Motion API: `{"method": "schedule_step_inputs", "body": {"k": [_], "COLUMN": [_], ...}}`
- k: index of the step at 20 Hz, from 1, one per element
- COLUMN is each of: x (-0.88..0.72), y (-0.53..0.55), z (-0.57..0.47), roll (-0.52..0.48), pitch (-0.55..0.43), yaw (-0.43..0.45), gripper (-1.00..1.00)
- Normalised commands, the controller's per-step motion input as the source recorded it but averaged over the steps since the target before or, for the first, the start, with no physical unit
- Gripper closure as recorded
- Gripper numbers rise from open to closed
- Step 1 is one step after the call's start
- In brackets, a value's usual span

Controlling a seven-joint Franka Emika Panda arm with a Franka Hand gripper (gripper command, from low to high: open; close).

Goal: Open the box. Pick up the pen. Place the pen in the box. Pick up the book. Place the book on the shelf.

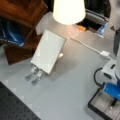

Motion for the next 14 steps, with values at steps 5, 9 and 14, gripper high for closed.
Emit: {"method": "schedule_step_inputs", "body": {"k": [5, 9, 14], "x": [0.05, 0.06, 0.14], "y": [0.01, -0.14, -0.31], "z": [0.29, 0.37, 0.29], "roll": [-0.219, -0.23, -0.224], "pitch": [0.188, 0.203, 0.207], "yaw": [-0.09, -0.061, 0.004], "gripper": [-1.0, -1.0, -1.0]}}
